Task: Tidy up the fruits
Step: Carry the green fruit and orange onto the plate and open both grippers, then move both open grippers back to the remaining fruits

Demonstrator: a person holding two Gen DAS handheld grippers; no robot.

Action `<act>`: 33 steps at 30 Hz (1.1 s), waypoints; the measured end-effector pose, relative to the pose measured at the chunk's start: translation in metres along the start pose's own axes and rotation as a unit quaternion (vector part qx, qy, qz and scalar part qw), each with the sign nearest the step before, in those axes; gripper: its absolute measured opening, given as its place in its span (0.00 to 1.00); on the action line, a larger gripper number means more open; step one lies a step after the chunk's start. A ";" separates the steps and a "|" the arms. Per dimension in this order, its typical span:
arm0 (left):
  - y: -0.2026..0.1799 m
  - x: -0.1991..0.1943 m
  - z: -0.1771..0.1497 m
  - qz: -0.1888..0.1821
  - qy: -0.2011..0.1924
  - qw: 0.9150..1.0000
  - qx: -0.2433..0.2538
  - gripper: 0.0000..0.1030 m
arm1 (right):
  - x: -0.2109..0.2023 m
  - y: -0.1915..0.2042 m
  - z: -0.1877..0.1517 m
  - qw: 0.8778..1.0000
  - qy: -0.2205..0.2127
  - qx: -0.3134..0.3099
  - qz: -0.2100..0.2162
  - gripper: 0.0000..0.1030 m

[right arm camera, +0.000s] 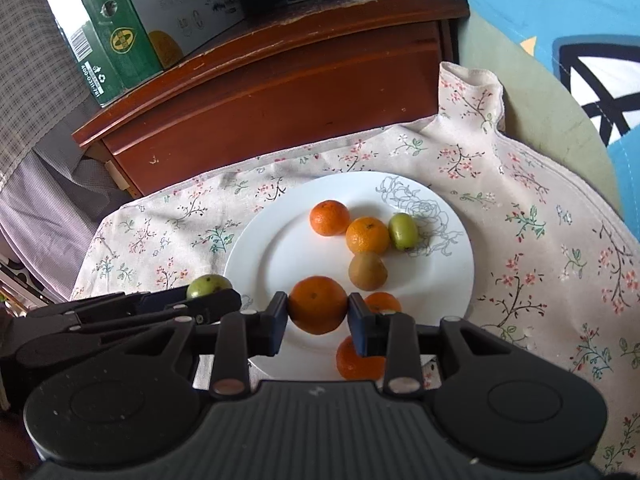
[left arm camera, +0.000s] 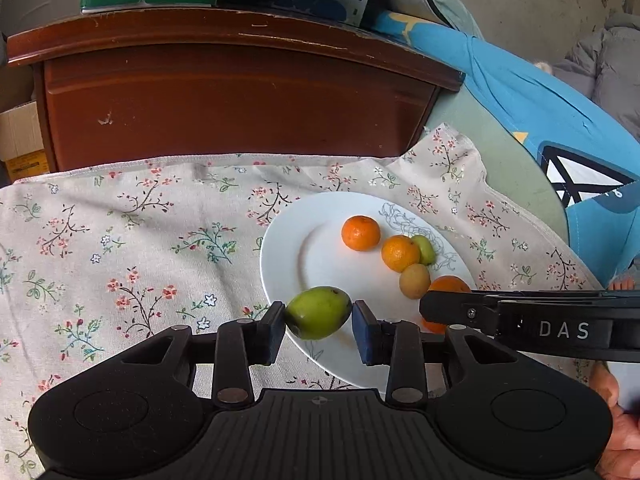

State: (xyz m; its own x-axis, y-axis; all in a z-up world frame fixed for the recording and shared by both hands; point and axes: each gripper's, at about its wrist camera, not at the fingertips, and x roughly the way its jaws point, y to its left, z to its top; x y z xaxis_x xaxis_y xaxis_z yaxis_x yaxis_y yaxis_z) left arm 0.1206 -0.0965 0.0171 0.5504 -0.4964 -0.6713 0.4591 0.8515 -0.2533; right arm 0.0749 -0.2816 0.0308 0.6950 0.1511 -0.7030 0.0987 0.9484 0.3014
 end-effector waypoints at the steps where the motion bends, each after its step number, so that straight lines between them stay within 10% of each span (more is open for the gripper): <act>1: 0.000 0.000 0.001 0.000 0.000 1.000 -0.002 0.34 | 0.001 -0.001 0.001 1.000 -0.005 0.003 -0.004 0.34; 14: 0.008 -0.042 0.023 0.044 -0.018 0.999 -0.014 0.61 | -0.015 0.010 0.010 1.000 -0.020 -0.015 0.014 0.39; 33: 0.023 -0.099 -0.043 0.090 0.057 0.994 0.010 0.62 | -0.046 0.045 -0.054 0.994 0.052 -0.078 0.051 0.40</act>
State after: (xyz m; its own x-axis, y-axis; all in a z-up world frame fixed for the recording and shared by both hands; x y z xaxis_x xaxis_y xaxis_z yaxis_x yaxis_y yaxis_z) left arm 0.0460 -0.0204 0.0477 0.5424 -0.3121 -0.7800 0.3736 0.9212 -0.1089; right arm 0.0088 -0.2311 0.0416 0.6178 0.2696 -0.7386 -0.0869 0.9570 0.2767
